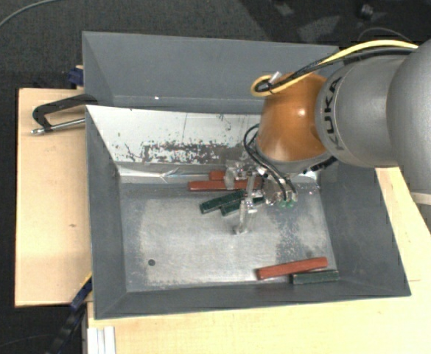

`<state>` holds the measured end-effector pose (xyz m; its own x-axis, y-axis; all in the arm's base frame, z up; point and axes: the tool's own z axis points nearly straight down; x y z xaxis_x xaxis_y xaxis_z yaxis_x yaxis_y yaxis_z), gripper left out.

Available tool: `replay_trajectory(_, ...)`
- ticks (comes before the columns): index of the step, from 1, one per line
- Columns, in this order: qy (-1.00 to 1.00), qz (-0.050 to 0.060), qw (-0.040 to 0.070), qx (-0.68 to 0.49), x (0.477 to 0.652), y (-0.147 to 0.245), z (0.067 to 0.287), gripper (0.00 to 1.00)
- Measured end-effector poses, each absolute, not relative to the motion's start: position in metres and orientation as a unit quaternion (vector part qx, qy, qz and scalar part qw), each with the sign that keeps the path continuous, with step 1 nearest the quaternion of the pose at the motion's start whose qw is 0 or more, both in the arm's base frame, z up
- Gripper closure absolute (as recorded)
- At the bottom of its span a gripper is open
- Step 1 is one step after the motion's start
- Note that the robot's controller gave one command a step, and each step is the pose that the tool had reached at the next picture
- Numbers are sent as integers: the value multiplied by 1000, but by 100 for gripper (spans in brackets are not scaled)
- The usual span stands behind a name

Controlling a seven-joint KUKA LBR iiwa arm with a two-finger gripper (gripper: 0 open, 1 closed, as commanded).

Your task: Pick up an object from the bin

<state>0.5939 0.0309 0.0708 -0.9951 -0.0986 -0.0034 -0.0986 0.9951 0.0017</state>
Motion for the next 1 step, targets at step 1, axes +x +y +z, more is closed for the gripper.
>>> replay_trajectory(1, 999, 2, 15, -49, 601, 32, 78, 100)
